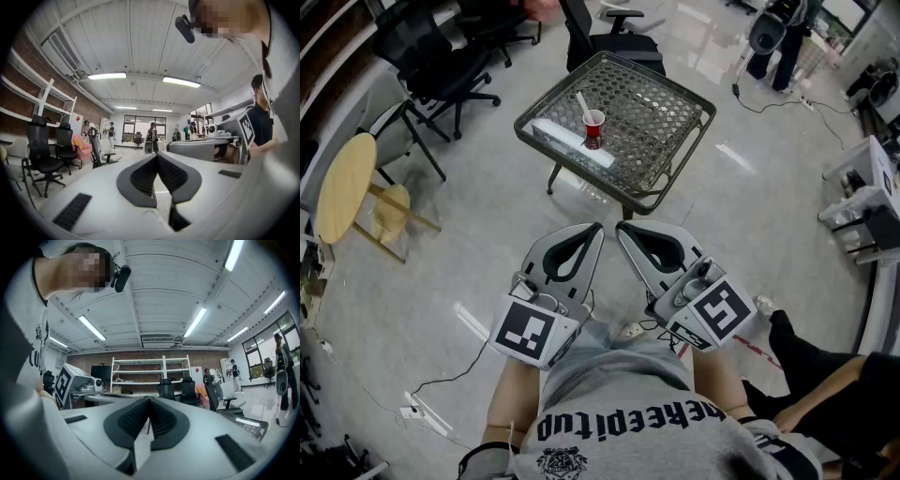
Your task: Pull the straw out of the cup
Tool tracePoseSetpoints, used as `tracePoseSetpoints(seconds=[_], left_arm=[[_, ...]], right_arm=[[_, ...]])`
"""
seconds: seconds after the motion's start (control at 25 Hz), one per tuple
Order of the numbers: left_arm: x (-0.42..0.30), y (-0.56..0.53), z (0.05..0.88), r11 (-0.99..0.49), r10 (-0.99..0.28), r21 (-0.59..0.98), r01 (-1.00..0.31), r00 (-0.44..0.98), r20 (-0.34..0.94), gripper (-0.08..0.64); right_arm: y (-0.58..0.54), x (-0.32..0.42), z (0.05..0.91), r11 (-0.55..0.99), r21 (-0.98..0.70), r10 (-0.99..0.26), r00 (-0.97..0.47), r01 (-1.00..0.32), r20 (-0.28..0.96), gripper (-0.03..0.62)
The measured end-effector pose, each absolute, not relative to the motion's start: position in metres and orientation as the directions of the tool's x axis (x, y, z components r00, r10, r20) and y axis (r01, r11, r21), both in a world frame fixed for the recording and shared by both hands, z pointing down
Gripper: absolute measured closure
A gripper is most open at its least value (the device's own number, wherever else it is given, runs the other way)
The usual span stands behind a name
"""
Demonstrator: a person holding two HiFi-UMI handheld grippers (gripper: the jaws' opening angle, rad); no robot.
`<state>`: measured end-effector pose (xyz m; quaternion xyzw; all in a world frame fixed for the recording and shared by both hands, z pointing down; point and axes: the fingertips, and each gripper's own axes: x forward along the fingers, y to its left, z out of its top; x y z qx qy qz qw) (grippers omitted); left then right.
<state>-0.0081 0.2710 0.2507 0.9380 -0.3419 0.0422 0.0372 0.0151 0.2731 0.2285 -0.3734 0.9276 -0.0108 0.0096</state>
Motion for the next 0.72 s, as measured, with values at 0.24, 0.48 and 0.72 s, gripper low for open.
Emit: tracePoseSetpoints(seconds=[0.24, 0.48, 0.72], left_arm=[[-0.014, 0.261, 0.246, -0.767, -0.637, 0.036, -0.641, 0.766, 0.086, 0.537], [-0.025, 0.246, 0.247, -0.772, -0.628, 0.038, -0.634, 0.771, 0.103, 0.537], [-0.036, 0.232, 0.250, -0.785, -0.613, 0.038, -0.618, 0.785, 0.090, 0.537]], right_arm=[[0.264, 0.008, 0.227, 0.719, -0.025, -0.695, -0.719, -0.694, -0.005, 0.591], [0.248, -0.003, 0.225, 0.717, -0.020, -0.697, -0.717, -0.697, -0.003, 0.591], [0.236, -0.016, 0.229, 0.705, -0.015, -0.710, -0.705, -0.709, 0.000, 0.588]])
